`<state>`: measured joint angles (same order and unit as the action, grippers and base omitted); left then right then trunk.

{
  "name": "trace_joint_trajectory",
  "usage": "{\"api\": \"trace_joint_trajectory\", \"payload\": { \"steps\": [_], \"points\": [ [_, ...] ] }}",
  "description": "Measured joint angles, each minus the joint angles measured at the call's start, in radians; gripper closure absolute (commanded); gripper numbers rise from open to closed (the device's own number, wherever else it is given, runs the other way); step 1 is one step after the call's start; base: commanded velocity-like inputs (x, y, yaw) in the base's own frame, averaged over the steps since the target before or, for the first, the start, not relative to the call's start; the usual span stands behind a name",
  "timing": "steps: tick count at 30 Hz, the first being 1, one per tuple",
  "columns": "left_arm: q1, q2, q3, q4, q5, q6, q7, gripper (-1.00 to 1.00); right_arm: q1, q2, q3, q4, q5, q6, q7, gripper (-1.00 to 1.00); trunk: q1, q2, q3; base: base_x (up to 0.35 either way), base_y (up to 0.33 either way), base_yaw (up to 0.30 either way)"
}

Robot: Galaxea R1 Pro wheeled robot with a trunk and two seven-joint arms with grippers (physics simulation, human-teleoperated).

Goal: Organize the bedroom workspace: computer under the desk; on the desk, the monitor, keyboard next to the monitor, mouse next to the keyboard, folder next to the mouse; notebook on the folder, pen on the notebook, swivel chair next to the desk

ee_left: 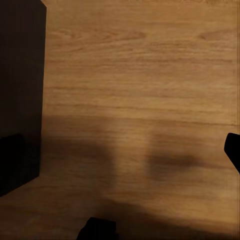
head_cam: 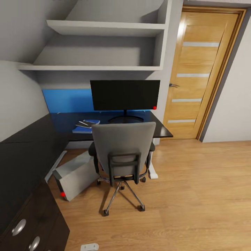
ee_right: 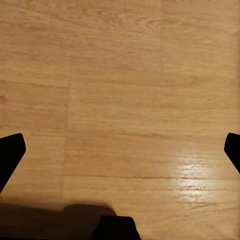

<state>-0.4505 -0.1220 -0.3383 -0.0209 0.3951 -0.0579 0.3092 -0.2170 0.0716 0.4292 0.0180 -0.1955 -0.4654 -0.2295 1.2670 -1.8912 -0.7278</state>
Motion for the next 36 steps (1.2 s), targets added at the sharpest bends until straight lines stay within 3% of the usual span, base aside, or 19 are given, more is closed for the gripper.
{"api": "trace_joint_trajectory", "payload": {
  "steps": [36],
  "points": [
    [0.000,0.001,0.001,0.000,0.000,0.001,-0.001,-1.00,0.000,0.000,0.000,0.000,0.000,0.000,0.000,-1.00,-0.138,0.252,0.113,0.000,0.000,0.000]
  ]
}}
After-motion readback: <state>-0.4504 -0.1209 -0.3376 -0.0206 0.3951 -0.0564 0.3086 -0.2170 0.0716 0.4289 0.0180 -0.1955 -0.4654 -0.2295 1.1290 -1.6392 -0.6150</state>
